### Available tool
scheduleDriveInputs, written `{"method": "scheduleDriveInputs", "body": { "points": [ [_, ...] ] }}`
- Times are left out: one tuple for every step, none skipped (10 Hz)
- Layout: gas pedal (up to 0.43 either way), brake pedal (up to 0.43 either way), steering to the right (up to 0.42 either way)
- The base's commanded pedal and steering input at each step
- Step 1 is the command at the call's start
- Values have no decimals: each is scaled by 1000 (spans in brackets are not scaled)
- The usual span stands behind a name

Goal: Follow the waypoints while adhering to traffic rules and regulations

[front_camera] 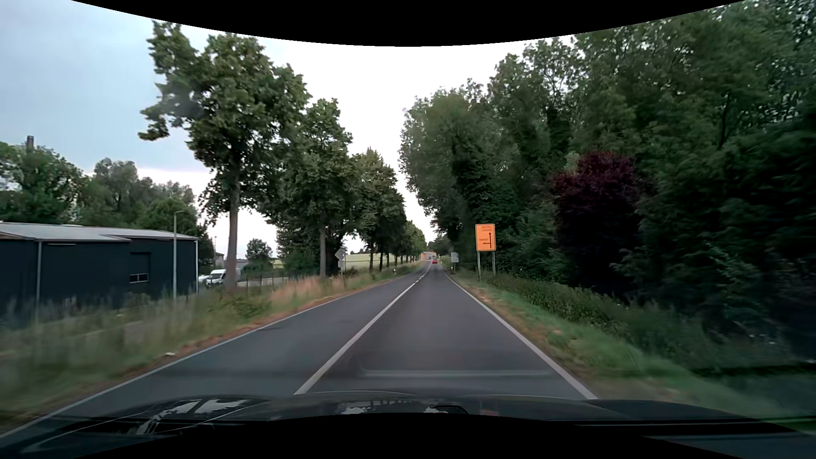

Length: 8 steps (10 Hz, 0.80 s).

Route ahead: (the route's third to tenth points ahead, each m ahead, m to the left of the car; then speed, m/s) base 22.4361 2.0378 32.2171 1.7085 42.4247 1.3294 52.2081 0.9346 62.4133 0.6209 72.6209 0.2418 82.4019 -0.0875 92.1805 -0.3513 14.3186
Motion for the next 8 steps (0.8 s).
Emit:
{"method": "scheduleDriveInputs", "body": {
  "points": [
    [358,0,20],
    [358,0,15],
    [358,0,14],
    [358,0,14],
    [358,0,14],
    [358,0,13],
    [370,0,8],
    [409,0,4]
  ]
}}
